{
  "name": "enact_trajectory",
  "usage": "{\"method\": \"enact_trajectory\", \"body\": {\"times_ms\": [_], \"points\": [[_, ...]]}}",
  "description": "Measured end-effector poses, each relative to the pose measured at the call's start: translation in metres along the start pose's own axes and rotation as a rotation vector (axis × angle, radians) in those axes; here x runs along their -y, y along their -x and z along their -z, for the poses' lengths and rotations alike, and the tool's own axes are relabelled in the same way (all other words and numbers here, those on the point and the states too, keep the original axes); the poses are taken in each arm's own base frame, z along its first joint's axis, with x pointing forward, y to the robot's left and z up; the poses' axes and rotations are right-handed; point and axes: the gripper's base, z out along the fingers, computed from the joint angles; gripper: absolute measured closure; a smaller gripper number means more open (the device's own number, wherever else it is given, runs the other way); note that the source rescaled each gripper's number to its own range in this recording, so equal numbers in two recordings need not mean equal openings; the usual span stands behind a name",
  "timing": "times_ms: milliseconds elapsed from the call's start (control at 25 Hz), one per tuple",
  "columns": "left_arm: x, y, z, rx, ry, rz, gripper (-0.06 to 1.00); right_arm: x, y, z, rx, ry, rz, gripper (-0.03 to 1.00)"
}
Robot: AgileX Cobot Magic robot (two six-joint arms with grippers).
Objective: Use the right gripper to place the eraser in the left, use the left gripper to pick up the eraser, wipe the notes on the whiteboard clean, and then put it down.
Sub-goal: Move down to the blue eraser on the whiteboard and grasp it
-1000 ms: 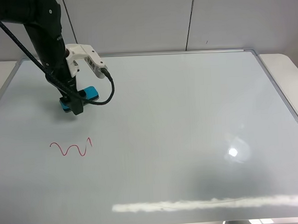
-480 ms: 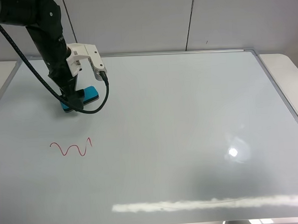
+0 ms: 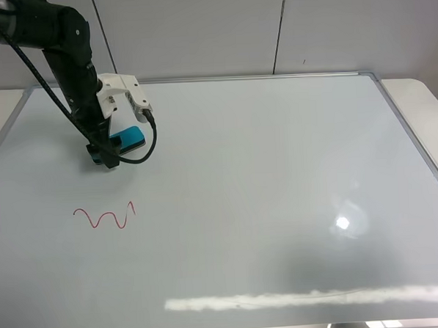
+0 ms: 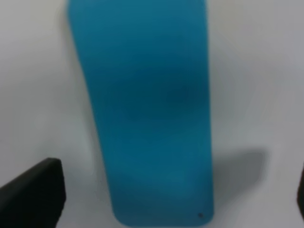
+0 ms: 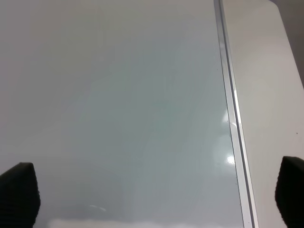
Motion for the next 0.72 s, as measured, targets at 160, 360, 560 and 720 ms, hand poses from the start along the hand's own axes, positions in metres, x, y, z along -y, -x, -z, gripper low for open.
{"method": "enact_trajectory", "body": {"times_ms": [160, 360, 560, 720], "points": [[-0.007, 0.013, 0.0, 0.049, -0.023, 0.028, -0.02, 0.0, 0.0, 0.0, 0.0, 0.0, 0.0, -0.03], [-0.011, 0.018, -0.013, 0.031, -0.047, 0.021, -0.02, 0.0, 0.0, 0.0, 0.0, 0.0, 0.0, -0.03], [-0.013, 0.016, -0.014, 0.022, -0.049, 0.021, -0.02, 0.0, 0.0, 0.0, 0.0, 0.0, 0.0, -0.03], [-0.015, 0.013, -0.018, 0.013, -0.056, 0.029, -0.02, 0.0, 0.0, 0.0, 0.0, 0.0, 0.0, -0.03]]}}
